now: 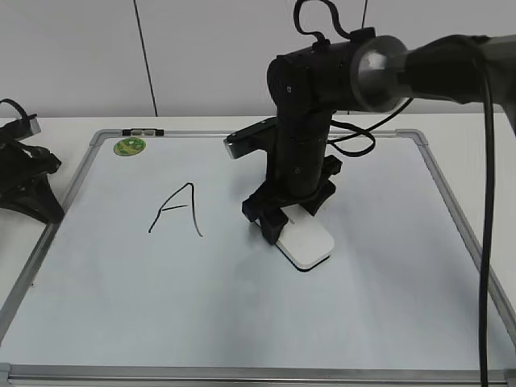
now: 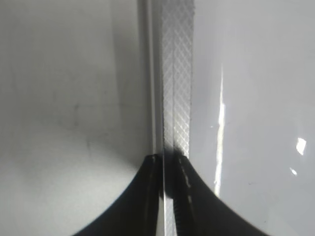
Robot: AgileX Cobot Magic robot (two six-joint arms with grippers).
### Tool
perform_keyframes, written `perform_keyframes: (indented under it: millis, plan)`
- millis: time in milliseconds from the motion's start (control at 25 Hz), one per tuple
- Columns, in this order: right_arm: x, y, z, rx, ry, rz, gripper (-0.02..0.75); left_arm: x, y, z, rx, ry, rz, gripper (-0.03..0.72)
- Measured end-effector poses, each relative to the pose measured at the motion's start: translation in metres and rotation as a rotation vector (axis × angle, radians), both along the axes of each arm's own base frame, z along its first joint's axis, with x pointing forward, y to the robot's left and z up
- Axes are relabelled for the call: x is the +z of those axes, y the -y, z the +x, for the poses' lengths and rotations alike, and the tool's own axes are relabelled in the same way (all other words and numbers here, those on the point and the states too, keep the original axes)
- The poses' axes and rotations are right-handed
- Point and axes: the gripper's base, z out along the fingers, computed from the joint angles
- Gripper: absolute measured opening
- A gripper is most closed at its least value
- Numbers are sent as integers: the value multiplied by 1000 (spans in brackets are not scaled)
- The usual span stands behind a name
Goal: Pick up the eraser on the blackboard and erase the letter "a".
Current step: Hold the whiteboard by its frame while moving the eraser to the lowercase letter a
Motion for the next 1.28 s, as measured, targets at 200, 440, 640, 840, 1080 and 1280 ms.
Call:
perform_keyframes:
  millis: [200, 440, 640, 840, 1080, 1280]
  plan:
    - [0, 12, 6, -32, 5, -12, 525, 0, 0, 0, 0, 0, 0, 42]
    - [0, 38, 20, -93, 15, -36, 525, 0, 0, 0, 1, 1, 1, 42]
    - [1, 69, 32, -167, 6, -40, 525, 0, 0, 0, 1, 1, 1, 42]
    - [1, 96, 40, -231, -2, -44, 525, 0, 0, 0, 1, 1, 1, 42]
    - [11, 106, 43, -248, -10, -65, 525, 0, 0, 0, 1, 1, 1, 42]
    - [61, 115, 42, -262, 72, -49, 525, 0, 0, 0, 0, 1, 1, 42]
